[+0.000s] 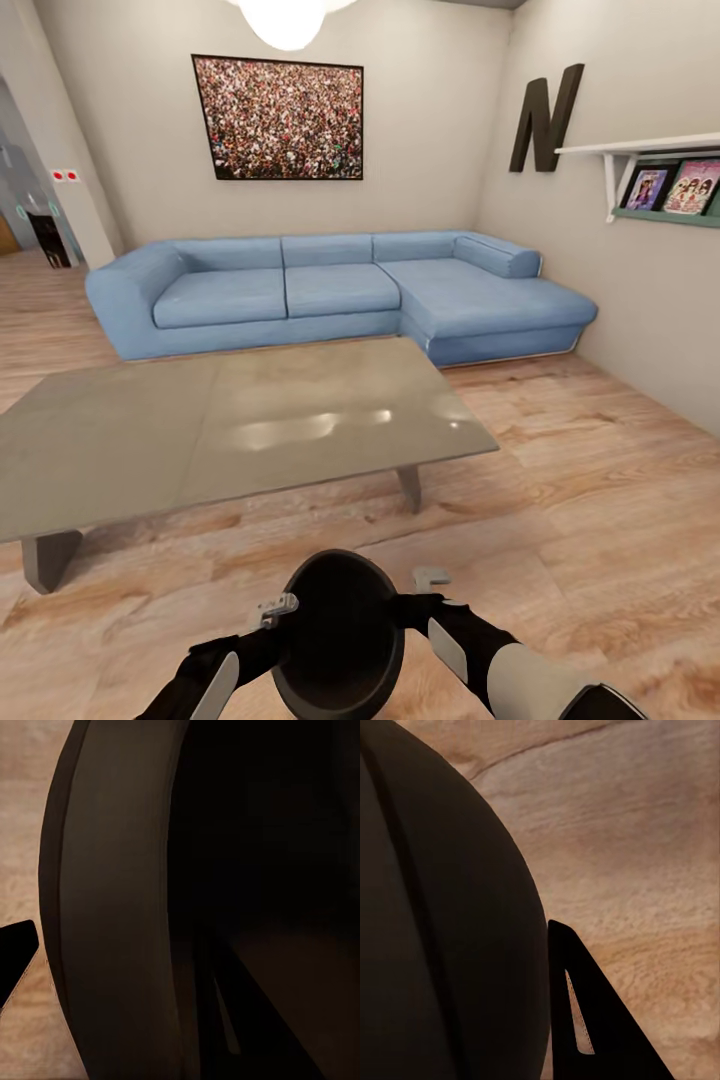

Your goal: Place each of the two pumpkins and all three candles from the living room inside a cabinet in the living room (use any cabinet), then make sure every cabinet is closed, and position the cauldron so it is next to a table in the living room.

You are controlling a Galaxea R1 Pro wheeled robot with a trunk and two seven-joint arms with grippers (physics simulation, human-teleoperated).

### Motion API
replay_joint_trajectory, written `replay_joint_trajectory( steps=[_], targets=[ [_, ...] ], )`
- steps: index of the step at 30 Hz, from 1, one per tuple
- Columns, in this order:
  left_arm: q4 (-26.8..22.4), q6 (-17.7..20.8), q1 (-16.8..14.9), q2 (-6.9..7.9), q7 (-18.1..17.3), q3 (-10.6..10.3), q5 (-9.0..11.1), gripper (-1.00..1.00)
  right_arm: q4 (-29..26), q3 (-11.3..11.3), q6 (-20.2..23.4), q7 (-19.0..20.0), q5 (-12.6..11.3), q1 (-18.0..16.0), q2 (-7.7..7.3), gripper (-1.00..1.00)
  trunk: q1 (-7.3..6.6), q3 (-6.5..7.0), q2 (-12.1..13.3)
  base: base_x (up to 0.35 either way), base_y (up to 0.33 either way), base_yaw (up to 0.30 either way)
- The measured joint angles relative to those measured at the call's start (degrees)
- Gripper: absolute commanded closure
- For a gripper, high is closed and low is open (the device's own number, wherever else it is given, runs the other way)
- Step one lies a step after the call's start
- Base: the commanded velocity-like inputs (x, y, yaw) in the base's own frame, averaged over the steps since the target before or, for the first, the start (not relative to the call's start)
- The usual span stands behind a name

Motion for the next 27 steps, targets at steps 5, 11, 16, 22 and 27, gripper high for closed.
replay_joint_trajectory(
  steps=[5, 11, 16, 22, 27],
  targets=[
    [0.0, 0.0, 0.0, -0.01, 0.0, 0.0, 0.1, 1.00, 0.0, 0.0, 0.0, 0.0, 0.0, 0.0, 0.00, 1.00, 0.02, 0.00, 0.0, 0.164, 0.000, 0.000],
    [0.0, 0.0, 0.0, 0.00, 0.0, 0.0, 0.1, 1.00, 0.0, 0.0, -0.1, 0.1, 0.0, 0.0, 0.00, 1.00, 0.01, 0.00, 0.0, 0.132, 0.000, 0.000],
    [0.0, 0.0, 0.0, 0.00, 0.0, 0.0, 0.1, 1.00, 0.0, 0.0, -0.1, 0.1, 0.1, 0.0, 0.00, 1.00, 0.01, 0.00, 0.0, 0.206, 0.000, 0.000],
    [-0.1, 0.0, 0.0, -0.01, 0.0, 0.1, 0.2, 1.00, 0.1, 0.5, -1.4, 0.1, -0.2, 0.0, 0.00, 1.00, 0.03, 0.00, 0.0, 0.051, 0.000, 0.006],
    [-0.1, 0.0, 0.0, -0.01, 0.0, 0.1, 0.3, 1.00, 0.1, 0.5, -1.5, 0.1, -0.2, 0.0, 0.01, 1.00, 0.03, 0.00, 0.0, 0.002, 0.000, 0.224]
  ],
)
